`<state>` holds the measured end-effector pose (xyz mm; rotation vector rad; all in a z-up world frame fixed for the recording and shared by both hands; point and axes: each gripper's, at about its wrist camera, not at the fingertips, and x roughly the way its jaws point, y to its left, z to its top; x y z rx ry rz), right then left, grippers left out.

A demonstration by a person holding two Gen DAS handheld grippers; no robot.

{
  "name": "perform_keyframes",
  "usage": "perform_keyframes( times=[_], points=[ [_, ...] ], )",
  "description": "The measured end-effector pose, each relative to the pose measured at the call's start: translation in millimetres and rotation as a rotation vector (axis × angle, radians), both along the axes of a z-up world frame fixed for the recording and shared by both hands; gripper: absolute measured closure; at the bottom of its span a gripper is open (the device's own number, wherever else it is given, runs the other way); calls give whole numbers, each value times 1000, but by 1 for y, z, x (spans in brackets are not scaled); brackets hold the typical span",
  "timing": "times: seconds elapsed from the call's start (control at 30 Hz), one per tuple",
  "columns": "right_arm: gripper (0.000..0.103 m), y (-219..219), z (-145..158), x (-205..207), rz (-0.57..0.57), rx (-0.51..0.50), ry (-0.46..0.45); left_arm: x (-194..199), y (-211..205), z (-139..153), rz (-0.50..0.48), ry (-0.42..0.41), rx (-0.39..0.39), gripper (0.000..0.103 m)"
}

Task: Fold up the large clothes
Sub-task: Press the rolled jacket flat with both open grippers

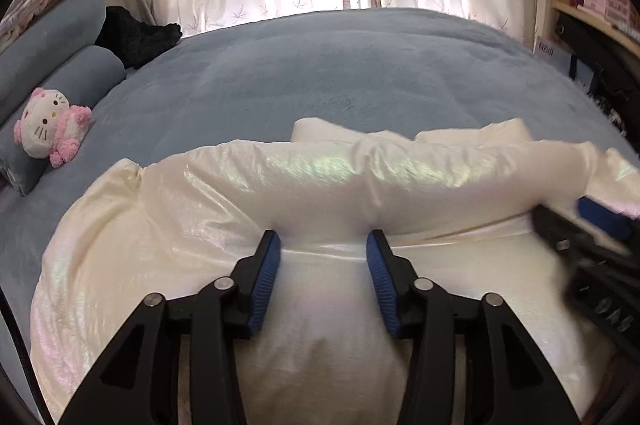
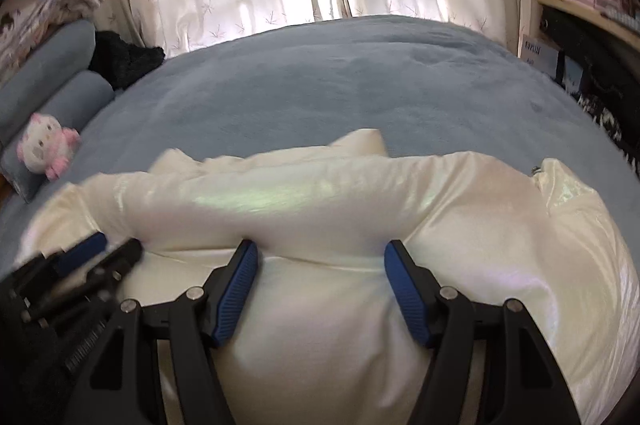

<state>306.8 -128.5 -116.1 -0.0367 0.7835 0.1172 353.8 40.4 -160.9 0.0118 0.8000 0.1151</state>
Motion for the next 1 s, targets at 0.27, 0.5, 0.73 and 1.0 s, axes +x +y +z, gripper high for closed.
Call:
perform_keyframes(
  times=[0.27, 0.5, 0.73, 1.0],
  points=[
    [37, -55, -9, 5, -74, 47, 4, 6, 12, -13, 18, 13, -46, 52],
    [37, -56, -19, 5, -81, 67, -26, 6, 15, -26, 29, -16, -65, 52],
    [37, -56, -25, 8, -87, 88, -24, 10, 12, -32, 35, -15, -53, 52],
    [36, -57, -28, 9, -88, 95, -15, 11, 14, -33, 34, -9, -57, 52]
  ],
)
